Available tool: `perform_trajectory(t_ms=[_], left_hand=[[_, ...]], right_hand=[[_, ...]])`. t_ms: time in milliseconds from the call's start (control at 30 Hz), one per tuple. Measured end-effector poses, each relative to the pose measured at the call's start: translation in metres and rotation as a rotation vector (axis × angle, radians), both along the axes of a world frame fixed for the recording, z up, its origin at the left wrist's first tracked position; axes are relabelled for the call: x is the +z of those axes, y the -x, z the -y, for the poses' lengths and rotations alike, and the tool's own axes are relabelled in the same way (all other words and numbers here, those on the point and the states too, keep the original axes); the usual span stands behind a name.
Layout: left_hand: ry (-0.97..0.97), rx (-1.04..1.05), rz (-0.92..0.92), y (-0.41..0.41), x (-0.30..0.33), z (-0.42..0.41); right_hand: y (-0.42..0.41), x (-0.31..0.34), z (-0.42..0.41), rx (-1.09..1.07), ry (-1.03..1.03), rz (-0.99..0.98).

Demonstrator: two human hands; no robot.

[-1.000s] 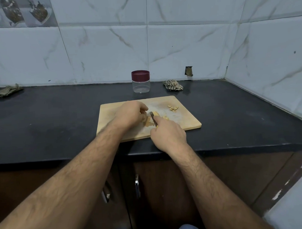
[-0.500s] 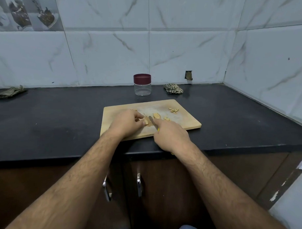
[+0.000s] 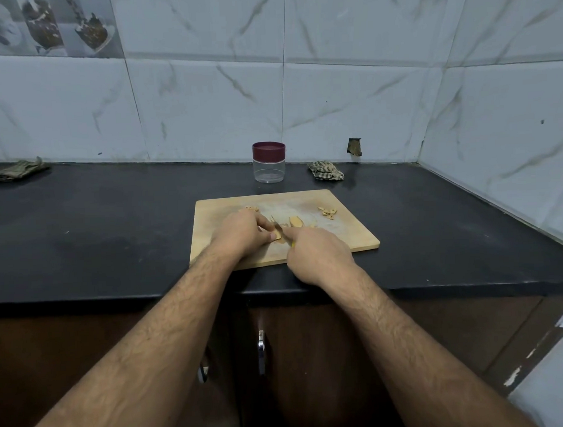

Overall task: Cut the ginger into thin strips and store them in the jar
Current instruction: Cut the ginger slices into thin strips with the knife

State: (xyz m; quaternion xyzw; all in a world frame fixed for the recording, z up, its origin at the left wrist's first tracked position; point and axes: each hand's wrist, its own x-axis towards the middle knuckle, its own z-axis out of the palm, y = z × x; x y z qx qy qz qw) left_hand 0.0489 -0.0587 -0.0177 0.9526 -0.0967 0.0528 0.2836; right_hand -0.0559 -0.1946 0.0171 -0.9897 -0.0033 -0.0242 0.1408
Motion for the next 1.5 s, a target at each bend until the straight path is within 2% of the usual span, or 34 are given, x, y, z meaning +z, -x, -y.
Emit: perform_trajectory(t_ms=[300, 633, 1000, 1300, 1500], left_hand=[[0.045, -0.018, -0.069, -0.011, 0.000, -0.001], [0.037, 0.006, -0.106, -0.009, 0.005, 0.000], [0.071, -0.008, -0.078, -0.007, 0.005, 0.001], [0.047, 0.021, -0.075, -0.006, 0.007, 0.001], [0.039, 0.031, -0.086, -0.007, 0.007, 0.002]], right_hand=[[-0.001, 0.000, -0.003, -0.002, 0.039, 0.007], [-0.002, -0.003, -0.003, -0.012, -0.006, 0.011], [-0.004, -0.002, -0.011, -0.018, 0.044, 0.002], [0.017, -0.007, -0.005, 0.003, 0.024, -0.033], [0.025, -0.010, 0.005, -0.028, -0.079, -0.027]])
